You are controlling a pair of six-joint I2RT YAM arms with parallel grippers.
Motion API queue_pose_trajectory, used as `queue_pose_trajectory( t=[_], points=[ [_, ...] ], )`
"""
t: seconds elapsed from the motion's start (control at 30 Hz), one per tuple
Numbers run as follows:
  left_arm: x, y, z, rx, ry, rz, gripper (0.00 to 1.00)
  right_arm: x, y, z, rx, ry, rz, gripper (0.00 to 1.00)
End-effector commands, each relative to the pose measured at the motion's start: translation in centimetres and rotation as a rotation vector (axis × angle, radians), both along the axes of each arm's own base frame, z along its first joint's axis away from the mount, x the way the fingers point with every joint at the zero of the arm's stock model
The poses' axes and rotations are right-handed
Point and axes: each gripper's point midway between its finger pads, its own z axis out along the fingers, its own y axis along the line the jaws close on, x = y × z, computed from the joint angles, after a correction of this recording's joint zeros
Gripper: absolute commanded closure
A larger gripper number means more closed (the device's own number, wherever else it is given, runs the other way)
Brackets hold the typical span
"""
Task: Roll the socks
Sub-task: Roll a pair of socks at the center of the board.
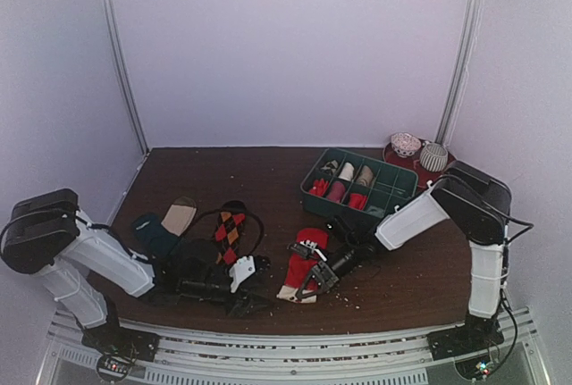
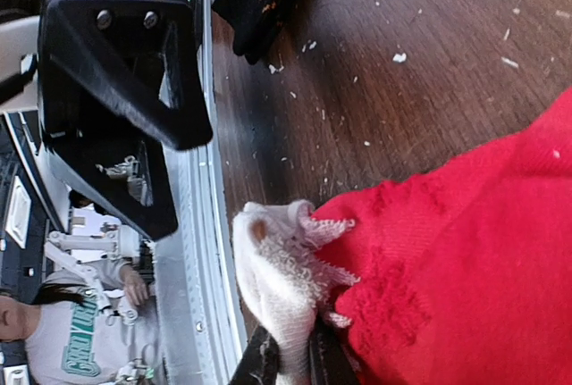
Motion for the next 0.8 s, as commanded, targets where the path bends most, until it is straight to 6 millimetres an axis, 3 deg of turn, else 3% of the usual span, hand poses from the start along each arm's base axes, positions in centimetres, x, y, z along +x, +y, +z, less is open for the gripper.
queue_pose_trajectory(
  t=[0.0,0.23,0.4,0.57,0.77],
  points=[
    [-0.1,-2.8,3.2,-0.133,-0.14,-0.069,0.49,-3.1,-3.4,-4.9,-0.264,0.211,-0.002,0.89],
    [-1.2,-4.5,0.6,-0.097,-0.117,-0.141,0.49,-3.2,-3.7,-5.2,-0.28,0.223,0.002,0.89],
    [-0.9,-5.0,-1.6,-0.058,-0.095,-0.125,0.5,-3.4,-4.0,-5.2,-0.285,0.227,0.014,0.89],
    [-0.8,-5.3,-2.3,-0.058,-0.077,-0.117,0.53,-3.4,-4.0,-5.1,-0.282,0.228,0.016,0.89],
    [-0.4,-5.3,-4.0,-0.016,-0.052,-0.093,0.77,-3.3,-3.8,-4.5,-0.264,0.226,0.019,0.89]
  ],
)
